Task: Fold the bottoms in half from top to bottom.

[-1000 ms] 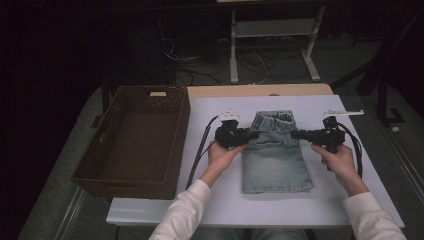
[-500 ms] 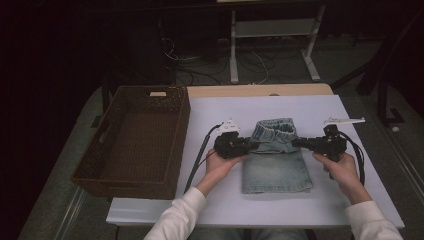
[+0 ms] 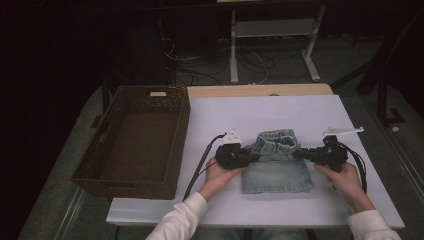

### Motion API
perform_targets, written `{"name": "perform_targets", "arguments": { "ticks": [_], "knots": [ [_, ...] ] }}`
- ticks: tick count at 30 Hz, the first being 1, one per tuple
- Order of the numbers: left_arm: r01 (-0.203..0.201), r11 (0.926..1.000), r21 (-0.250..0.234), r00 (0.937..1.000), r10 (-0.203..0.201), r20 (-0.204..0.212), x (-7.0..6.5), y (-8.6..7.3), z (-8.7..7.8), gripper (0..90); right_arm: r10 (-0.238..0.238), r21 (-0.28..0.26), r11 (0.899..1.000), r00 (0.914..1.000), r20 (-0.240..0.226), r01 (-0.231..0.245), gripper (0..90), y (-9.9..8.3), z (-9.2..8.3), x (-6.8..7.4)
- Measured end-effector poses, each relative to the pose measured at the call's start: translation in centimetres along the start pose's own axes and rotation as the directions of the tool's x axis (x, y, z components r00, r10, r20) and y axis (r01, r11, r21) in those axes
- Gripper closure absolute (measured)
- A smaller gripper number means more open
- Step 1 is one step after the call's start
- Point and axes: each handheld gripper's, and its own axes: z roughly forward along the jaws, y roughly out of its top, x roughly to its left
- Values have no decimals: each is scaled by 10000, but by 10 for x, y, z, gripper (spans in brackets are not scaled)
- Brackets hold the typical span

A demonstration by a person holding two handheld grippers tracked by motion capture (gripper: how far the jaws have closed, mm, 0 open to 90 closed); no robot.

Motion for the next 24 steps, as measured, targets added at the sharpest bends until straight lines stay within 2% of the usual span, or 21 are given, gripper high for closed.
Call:
{"name": "perform_targets", "arguments": {
  "ticks": [4, 11, 17, 21, 24],
  "knots": [
    [394, 9988, 282, 9991, -399, 170, 0, -8, 4, 735, -14, 223, 9997, 10000, 51, 13, 755, -3, 1, 1],
    [389, 9987, 341, 9992, -393, 101, -1, -12, 5, 736, 140, 363, 9992, 9998, 145, -145, 703, -6, 2, 3],
    [498, 9983, 311, 9987, -502, 129, -1, -11, 5, 735, 56, 413, 9991, 9999, 142, -62, 593, -5, 0, 7],
    [868, 9960, 235, 9956, -875, 329, 3, -12, 5, 735, 84, 405, 9991, 9995, 302, -96, 504, -5, -3, 13],
    [924, 9955, 195, 9950, -930, 359, 3, -12, 5, 735, 178, 414, 9990, 9990, 406, -195, 436, -4, -6, 17]
  ]
}}
